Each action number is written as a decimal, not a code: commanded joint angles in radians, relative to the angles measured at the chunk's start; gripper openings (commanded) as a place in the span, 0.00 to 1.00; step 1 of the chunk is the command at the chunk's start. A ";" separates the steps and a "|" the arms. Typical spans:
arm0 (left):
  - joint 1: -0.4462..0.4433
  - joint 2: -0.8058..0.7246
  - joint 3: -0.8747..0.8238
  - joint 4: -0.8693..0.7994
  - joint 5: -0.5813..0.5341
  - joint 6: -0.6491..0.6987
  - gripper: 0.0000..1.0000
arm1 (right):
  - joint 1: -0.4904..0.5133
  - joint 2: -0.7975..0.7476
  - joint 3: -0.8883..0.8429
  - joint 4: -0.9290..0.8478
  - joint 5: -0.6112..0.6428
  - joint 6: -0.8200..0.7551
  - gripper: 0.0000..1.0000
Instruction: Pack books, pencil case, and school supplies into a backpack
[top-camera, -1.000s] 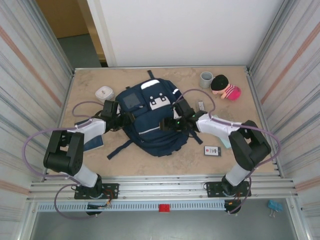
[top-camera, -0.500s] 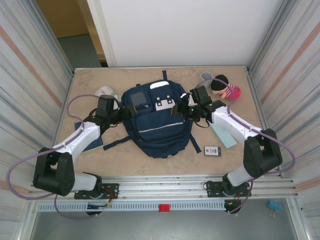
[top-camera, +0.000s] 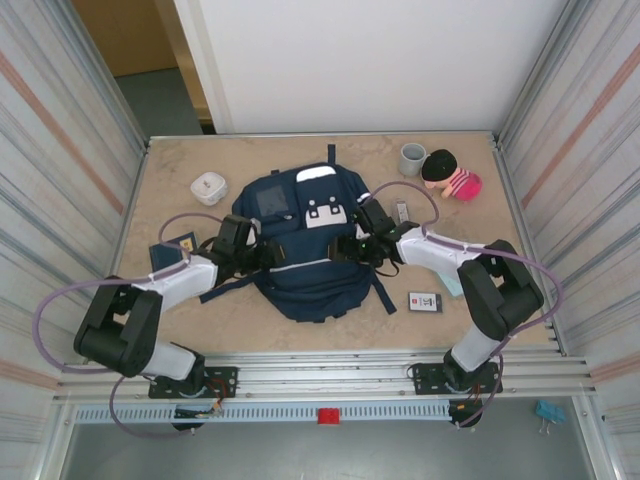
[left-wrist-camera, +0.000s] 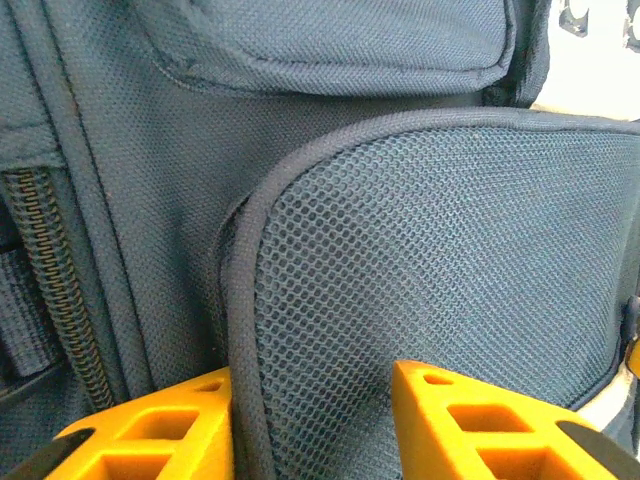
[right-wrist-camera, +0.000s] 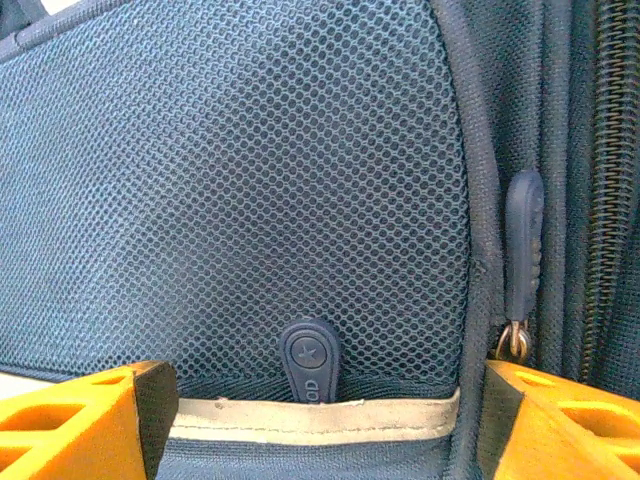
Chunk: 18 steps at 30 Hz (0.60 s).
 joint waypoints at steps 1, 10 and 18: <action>-0.039 -0.072 -0.067 -0.031 0.000 -0.051 0.40 | 0.069 -0.016 -0.040 0.016 -0.032 0.085 0.78; -0.043 -0.324 0.056 -0.266 -0.140 0.160 0.58 | 0.002 -0.269 0.034 -0.146 -0.016 0.027 0.81; -0.131 -0.284 0.188 -0.307 -0.053 0.671 0.61 | -0.223 -0.462 -0.080 -0.200 -0.152 0.001 0.81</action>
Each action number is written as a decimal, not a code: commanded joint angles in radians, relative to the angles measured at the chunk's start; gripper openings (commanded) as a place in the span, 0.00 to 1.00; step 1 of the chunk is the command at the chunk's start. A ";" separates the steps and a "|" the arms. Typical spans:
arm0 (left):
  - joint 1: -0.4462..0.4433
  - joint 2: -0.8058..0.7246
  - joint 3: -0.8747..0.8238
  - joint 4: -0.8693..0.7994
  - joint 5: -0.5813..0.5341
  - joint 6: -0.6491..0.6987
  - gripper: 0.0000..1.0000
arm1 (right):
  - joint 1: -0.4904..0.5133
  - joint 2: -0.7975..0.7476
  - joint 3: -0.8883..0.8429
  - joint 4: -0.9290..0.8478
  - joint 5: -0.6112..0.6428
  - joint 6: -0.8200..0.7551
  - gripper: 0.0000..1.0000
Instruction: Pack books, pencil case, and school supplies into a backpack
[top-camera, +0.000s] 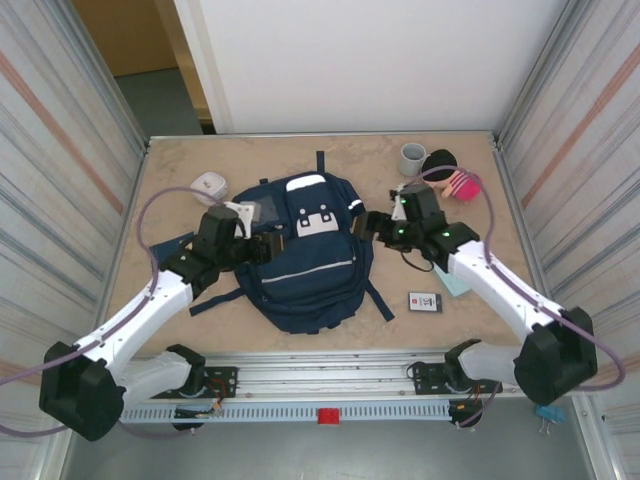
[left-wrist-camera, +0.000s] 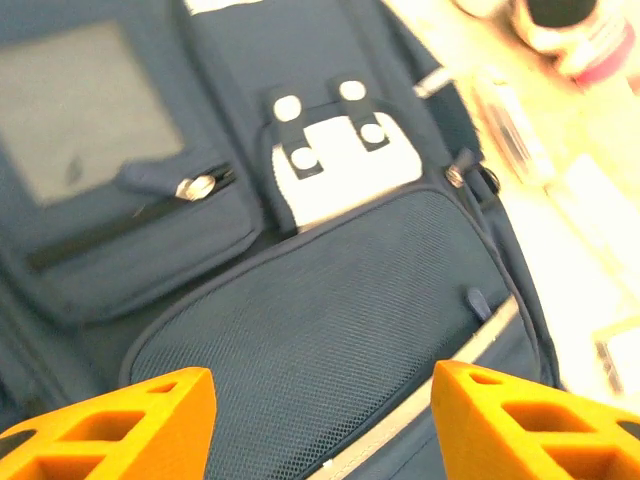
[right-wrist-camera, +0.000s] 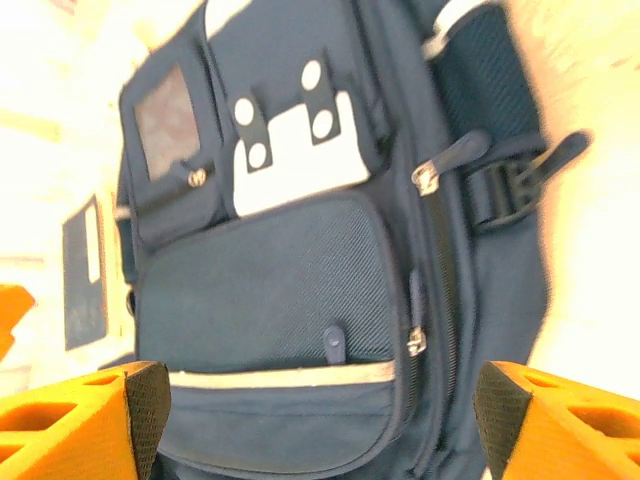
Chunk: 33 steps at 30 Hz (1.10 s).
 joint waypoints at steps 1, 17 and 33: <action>-0.083 0.061 0.051 -0.062 0.058 0.361 0.62 | -0.053 -0.041 -0.075 -0.064 -0.082 -0.019 0.81; -0.298 0.499 0.221 0.021 0.048 0.695 0.84 | -0.070 -0.080 -0.231 0.059 -0.104 0.037 0.81; -0.334 0.656 0.267 0.053 -0.160 0.760 0.90 | -0.071 -0.095 -0.280 0.107 -0.092 0.059 0.81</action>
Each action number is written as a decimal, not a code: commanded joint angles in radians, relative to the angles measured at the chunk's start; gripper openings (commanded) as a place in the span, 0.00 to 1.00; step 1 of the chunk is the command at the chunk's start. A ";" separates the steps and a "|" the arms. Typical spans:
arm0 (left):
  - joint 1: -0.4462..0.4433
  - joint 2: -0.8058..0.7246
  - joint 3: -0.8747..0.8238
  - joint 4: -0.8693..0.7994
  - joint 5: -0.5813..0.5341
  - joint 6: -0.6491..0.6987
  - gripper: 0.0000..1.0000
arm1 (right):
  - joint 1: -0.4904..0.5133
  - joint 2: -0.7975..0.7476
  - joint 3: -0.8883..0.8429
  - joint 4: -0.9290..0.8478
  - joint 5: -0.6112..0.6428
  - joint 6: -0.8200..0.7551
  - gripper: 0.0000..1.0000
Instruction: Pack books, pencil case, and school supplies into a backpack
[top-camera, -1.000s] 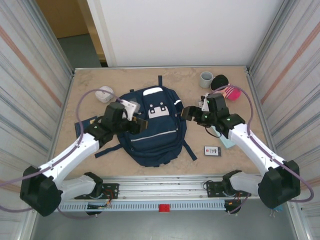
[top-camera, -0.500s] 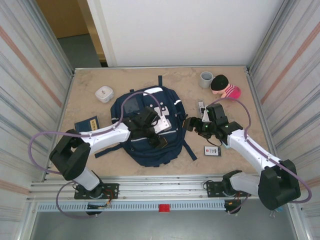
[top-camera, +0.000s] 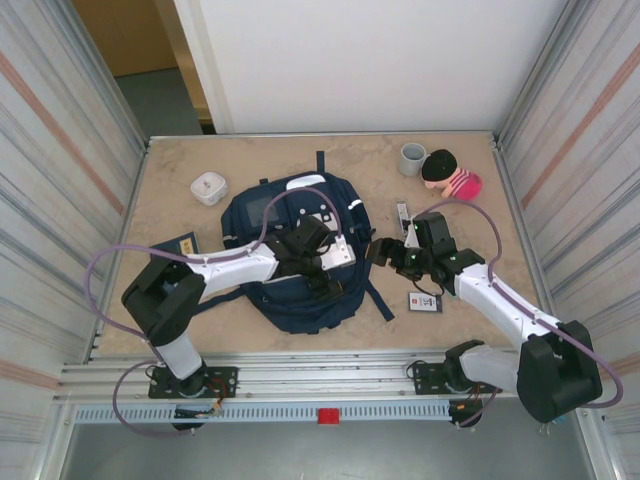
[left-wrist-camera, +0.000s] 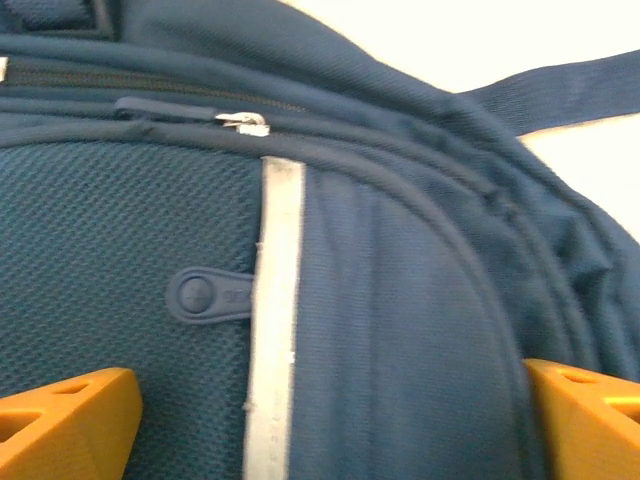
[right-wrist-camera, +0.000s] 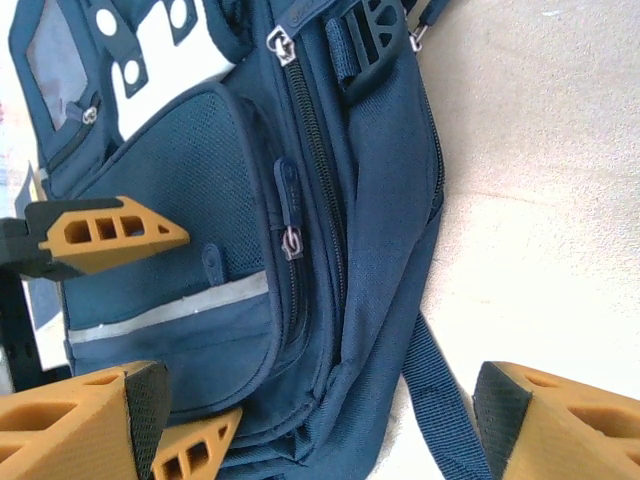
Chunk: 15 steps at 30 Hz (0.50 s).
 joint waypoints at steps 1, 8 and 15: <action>-0.002 0.028 0.011 0.011 -0.158 0.020 0.84 | -0.004 -0.027 -0.012 0.021 0.003 0.023 0.81; 0.004 -0.093 -0.001 -0.012 -0.045 0.028 0.09 | -0.015 -0.068 -0.046 0.036 0.006 0.000 0.82; 0.191 -0.319 0.007 -0.114 0.426 0.115 0.00 | -0.073 -0.138 -0.121 0.155 -0.055 -0.141 0.81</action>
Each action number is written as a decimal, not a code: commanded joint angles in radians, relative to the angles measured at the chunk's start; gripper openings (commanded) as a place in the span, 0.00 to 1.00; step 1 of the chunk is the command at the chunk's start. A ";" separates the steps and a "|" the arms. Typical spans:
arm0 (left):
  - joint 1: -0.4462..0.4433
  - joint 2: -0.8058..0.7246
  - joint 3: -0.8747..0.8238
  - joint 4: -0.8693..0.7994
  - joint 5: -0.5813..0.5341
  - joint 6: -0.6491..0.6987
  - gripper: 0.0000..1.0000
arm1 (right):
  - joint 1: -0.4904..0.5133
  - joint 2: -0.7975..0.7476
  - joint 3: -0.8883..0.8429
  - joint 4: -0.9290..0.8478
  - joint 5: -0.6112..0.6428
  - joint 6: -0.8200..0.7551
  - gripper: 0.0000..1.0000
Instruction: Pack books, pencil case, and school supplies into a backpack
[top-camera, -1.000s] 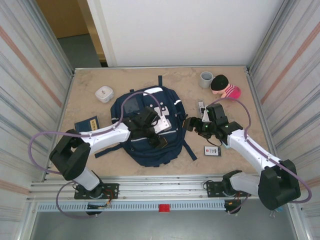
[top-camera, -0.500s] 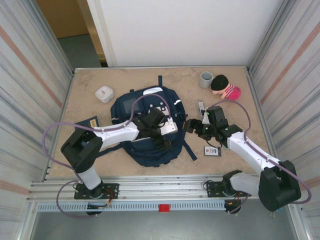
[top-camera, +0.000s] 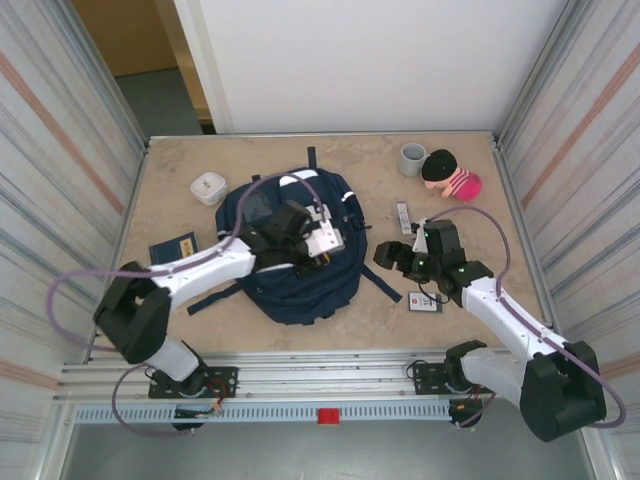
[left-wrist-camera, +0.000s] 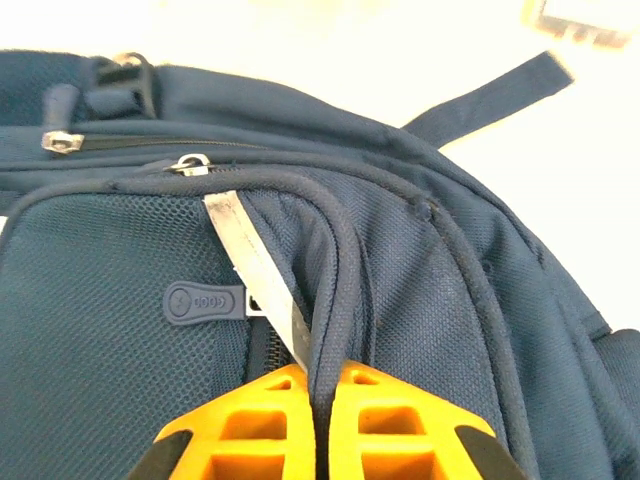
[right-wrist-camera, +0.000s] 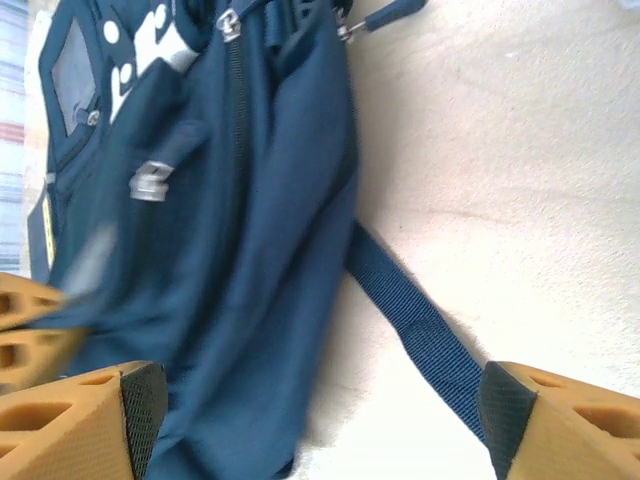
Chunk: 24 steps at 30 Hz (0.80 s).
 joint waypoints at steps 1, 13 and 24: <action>0.124 -0.154 0.009 -0.052 0.350 0.069 0.00 | -0.030 -0.032 -0.031 0.099 -0.066 -0.131 0.80; 0.448 -0.272 0.114 -0.332 0.794 0.350 0.00 | -0.056 0.112 -0.075 0.407 -0.243 -0.513 0.73; 0.521 -0.257 0.179 -0.454 0.887 0.446 0.00 | 0.060 0.363 -0.015 0.581 -0.336 -0.704 0.66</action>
